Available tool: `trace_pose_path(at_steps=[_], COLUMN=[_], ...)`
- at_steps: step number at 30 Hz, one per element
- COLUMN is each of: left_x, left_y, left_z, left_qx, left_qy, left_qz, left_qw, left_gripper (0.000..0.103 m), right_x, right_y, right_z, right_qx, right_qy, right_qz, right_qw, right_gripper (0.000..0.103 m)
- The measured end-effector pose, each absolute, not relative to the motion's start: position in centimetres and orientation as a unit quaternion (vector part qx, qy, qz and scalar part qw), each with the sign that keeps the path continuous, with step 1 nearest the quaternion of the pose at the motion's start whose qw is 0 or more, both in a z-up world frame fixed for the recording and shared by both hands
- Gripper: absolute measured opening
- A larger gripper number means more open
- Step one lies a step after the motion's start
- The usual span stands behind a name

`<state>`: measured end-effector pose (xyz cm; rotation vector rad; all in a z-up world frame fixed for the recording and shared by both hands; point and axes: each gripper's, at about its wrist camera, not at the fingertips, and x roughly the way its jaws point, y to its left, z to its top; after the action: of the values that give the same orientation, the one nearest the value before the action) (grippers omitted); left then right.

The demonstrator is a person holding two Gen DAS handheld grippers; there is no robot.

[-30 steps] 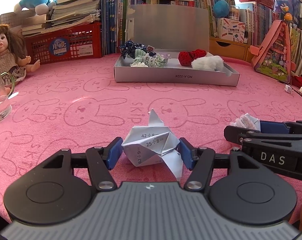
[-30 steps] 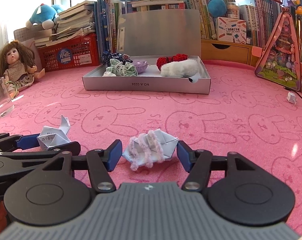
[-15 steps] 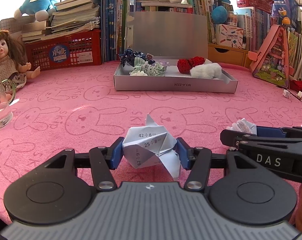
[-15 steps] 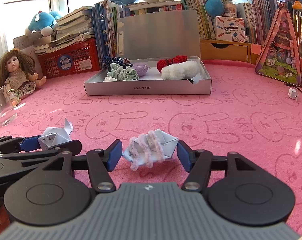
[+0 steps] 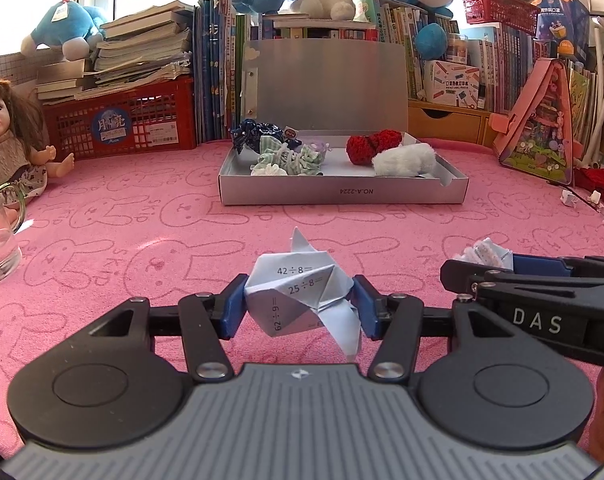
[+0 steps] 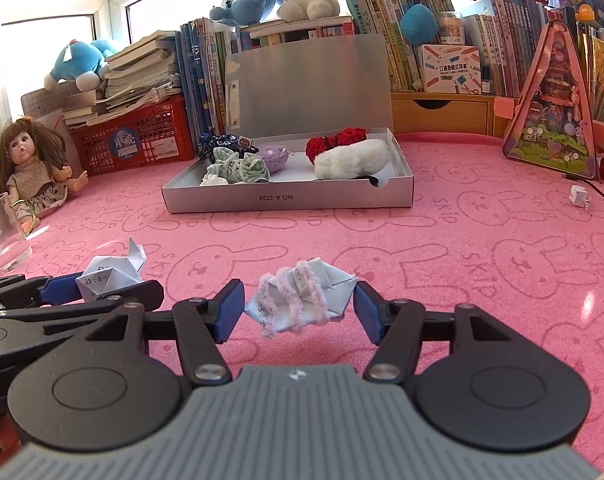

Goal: Organize objects
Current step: 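Lift the origami and tissue with both grippers and carry them over the box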

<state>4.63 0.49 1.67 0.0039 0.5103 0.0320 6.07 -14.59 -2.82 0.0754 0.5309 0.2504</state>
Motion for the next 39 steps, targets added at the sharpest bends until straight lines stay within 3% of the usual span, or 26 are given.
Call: trace_pose_path(at_steps=[39], left_x=[8.7], left_y=[0.0], left_z=[4.8], left_qx=[0.002], left_qy=[0.227], left_qz=[-0.013], left_qw=[0.974], left_gripper=[0.061], right_x=[9.5], right_y=[-15.7], right_z=[0.1], right_qx=[0.063], right_qy=[0.224], right_qz=[0.096], right_qw=[0.968], right_gripper=[0.065])
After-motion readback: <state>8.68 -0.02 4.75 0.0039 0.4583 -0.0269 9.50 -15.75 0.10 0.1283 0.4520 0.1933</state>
